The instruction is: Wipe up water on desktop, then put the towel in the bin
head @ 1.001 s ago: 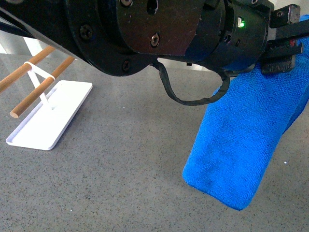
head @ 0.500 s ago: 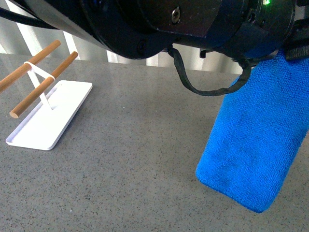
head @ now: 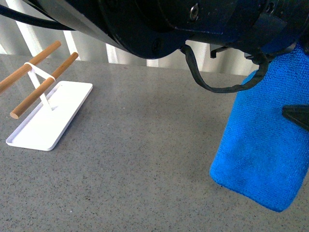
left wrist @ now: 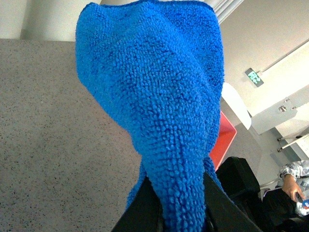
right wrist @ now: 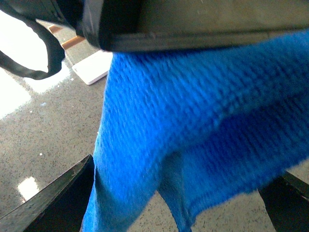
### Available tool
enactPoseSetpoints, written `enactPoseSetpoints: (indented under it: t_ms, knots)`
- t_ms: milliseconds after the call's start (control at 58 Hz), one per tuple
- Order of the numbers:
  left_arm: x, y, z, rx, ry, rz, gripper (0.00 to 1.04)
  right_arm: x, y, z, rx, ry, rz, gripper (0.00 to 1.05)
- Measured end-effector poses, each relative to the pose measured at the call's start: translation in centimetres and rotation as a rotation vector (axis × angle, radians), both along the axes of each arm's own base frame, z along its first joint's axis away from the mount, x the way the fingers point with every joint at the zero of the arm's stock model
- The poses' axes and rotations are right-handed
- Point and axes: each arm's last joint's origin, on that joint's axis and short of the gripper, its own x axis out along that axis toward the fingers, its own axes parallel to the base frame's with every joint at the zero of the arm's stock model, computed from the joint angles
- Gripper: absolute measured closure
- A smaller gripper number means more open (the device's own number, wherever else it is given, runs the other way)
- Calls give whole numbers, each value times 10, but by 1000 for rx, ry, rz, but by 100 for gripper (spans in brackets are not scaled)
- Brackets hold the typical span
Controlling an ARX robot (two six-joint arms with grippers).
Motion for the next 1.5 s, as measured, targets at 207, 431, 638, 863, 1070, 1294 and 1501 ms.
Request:
enactPoseSetpoints:
  t_ms: [207, 431, 638, 863, 1070, 1294, 1501]
  knots:
    - [0, 0, 0, -2, 3, 0, 98, 7, 11, 4, 5, -27, 18, 48]
    - [2, 2, 0, -2, 4, 6, 98, 8, 14, 5, 3, -26, 9, 81]
    - [5, 6, -1, 4, 11, 17, 98, 8, 14, 5, -7, -22, 0, 101]
    - [7, 9, -1, 4, 15, 28, 98, 9, 12, 5, -16, -24, -7, 101]
    - [12, 15, -3, 10, 38, 58, 91, 9, 9, 6, -19, -28, -25, 101]
    - [22, 38, -1, 20, 44, 149, 58, 10, 6, 7, -17, -39, -40, 101]
    - [27, 91, 7, 35, 18, 273, 24, 11, -1, 7, -18, -41, -78, 101]
